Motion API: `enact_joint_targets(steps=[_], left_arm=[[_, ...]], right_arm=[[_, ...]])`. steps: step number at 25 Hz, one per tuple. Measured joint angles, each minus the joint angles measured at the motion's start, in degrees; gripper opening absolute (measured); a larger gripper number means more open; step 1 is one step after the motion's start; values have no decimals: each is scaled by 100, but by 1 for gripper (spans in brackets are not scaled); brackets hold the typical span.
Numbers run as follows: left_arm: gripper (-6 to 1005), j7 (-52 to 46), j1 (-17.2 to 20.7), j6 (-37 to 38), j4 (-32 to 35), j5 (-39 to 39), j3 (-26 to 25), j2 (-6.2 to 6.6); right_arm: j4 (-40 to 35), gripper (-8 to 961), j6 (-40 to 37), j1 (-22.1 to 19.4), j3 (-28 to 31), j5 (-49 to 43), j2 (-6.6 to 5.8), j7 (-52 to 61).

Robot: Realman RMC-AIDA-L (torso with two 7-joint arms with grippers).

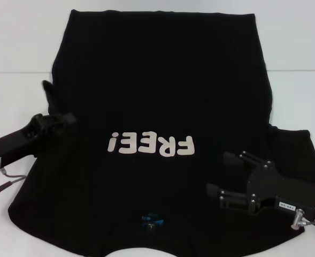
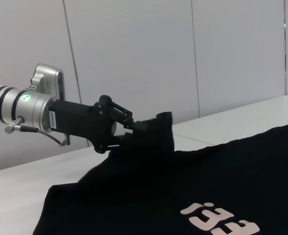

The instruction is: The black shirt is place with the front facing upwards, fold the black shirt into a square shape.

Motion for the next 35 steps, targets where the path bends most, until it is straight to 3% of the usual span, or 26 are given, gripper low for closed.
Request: enact_joint_targets(steps=[7,11,15,20,23,27,35], left_arm=[[199,47,-71,158,-273,-8,8,21],[379,417,-55,323,-232,-50,-16,27],[671,2285,40,1069,-18,-108,39,23],[833,5018,449,1891,422,-74,438,-179],[887,5807,704,1891,822,-67,710,-355],[919,6281,863,1774,932,-19,961,-408],[919,6553,943,1724,976,10,974,-418]], right_arm=[[0,945,-32,0,0,0,0,-9],[0,945,-51,-4,0,0,-3,-6],[0,945,-79,-69,25,105,-18,8],[-189,946,-221,-297,94,472,-53,429],[-578,946,-200,-447,145,496,-84,1329],[-1536,945,-210,-677,181,241,-217,3269],[-3255,944,-557,-695,283,-1246,-701,7297]])
